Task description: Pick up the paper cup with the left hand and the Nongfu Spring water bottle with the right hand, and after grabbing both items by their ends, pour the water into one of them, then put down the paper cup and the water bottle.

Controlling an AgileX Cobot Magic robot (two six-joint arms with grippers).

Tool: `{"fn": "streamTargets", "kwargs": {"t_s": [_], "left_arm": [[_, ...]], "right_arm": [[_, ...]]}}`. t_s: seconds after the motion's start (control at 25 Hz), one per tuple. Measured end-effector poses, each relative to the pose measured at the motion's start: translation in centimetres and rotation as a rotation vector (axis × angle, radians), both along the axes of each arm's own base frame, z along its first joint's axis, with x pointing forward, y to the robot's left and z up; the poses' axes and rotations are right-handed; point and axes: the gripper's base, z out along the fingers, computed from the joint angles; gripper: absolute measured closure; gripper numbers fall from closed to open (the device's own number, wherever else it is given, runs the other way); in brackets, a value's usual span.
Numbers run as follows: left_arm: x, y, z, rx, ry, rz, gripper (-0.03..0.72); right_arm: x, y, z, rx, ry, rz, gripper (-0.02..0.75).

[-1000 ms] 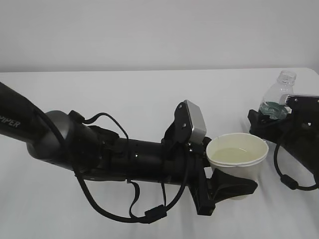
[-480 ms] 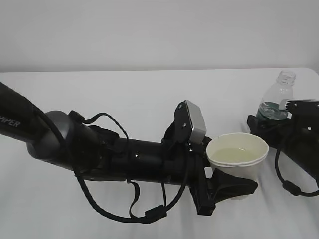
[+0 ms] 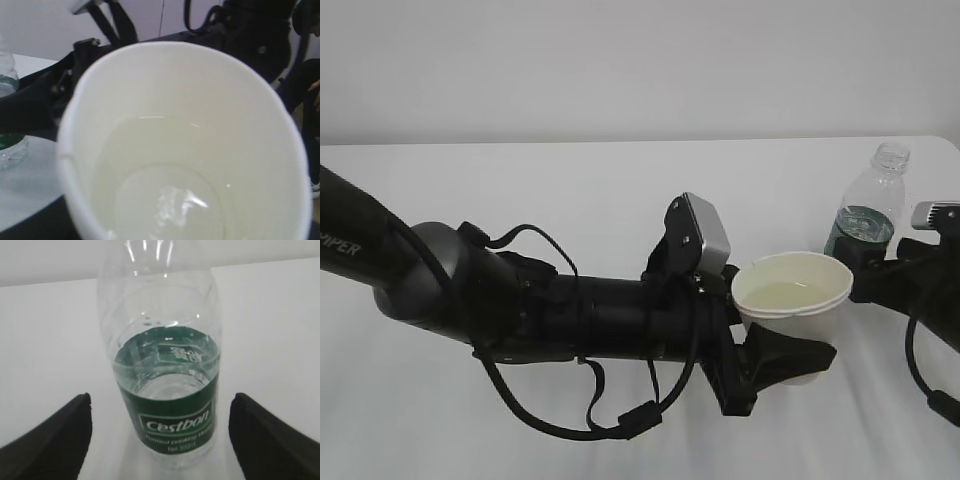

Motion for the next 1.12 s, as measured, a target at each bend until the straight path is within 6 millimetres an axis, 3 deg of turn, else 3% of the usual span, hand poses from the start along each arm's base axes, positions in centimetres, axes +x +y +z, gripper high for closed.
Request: {"fn": "streamTargets", "kwargs": {"t_s": [0.56, 0.84, 1.12], "left_arm": [[0.6, 0.0, 0.3, -0.037, 0.033, 0.073, 0.258], [1.4, 0.5, 0.5, -0.06, 0.038, 0.103, 0.258], [4.0, 3.3, 0.7, -0.114, 0.044, 0.177, 0.258]], "right_arm": [[-7.7, -0.3, 4.7, 0.001, -0.079, -0.001, 0.103], [-9.6, -0.4, 6.3, 0.004, -0.148, -0.001, 0.114], [-9.7, -0.4, 6.3, -0.011, -0.152, 0.002, 0.125]]}}
